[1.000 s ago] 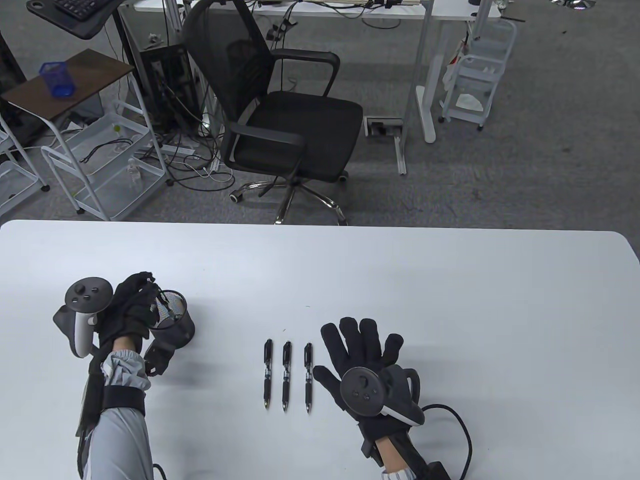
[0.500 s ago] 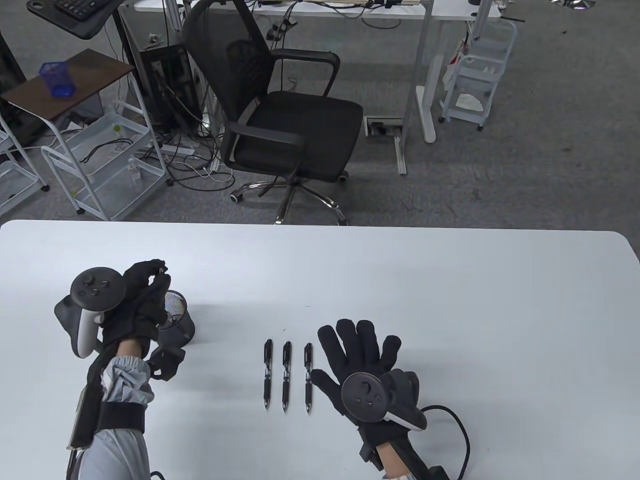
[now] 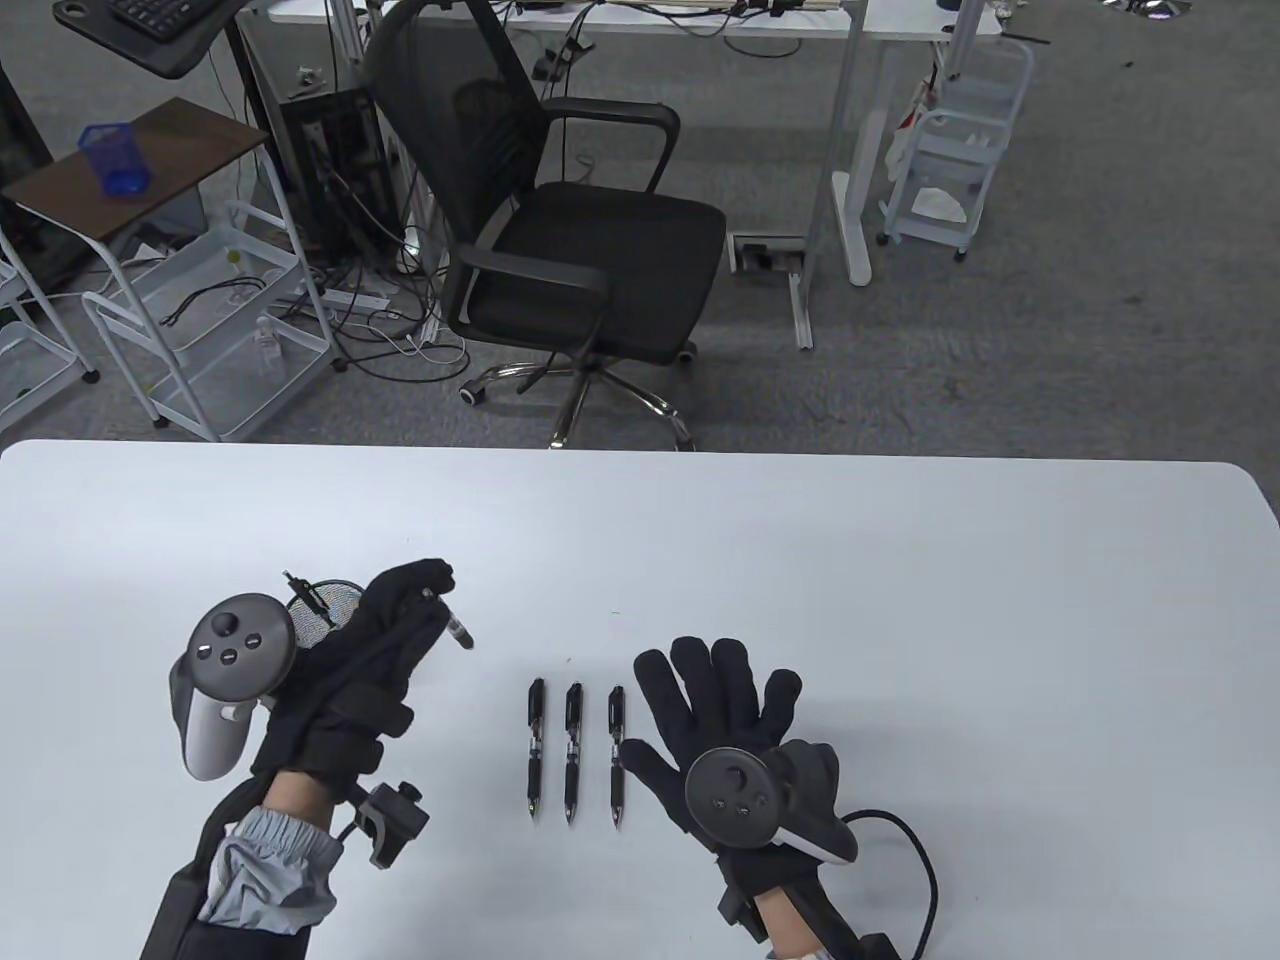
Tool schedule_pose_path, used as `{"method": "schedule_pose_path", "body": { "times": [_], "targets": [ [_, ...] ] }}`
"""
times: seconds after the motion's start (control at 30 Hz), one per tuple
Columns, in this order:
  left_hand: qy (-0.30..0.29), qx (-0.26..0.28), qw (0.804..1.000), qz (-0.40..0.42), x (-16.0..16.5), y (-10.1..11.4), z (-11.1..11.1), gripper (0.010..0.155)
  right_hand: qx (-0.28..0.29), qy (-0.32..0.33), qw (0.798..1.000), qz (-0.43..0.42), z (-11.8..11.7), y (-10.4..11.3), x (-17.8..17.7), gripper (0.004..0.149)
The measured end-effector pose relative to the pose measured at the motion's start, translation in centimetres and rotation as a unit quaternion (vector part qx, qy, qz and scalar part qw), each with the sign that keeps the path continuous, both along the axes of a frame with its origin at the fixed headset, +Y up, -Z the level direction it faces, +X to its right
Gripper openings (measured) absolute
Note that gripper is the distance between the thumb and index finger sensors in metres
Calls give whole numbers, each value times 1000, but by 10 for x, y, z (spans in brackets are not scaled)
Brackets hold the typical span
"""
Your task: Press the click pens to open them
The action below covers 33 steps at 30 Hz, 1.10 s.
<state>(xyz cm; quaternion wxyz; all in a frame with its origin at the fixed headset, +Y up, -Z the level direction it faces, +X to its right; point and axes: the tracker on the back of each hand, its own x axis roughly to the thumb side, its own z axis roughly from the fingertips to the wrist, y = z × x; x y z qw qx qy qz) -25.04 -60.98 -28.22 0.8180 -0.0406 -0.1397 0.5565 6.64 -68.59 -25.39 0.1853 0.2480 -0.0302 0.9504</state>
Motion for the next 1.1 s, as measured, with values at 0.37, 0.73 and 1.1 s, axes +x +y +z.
{"method": "schedule_pose_path", "body": {
  "times": [0.37, 0.73, 1.1],
  "targets": [
    [-177, -13, 935, 308, 44, -76, 21, 44, 1, -4, 1000, 9, 1, 0, -1, 72],
    [-190, -54, 899, 390, 48, -101, 18, 46, -3, -4, 1000, 26, 2, -5, -5, 72],
    [-61, -105, 911, 393, 39, -121, 22, 67, 0, -10, 1000, 26, 1, -3, -3, 72]
  ]
}}
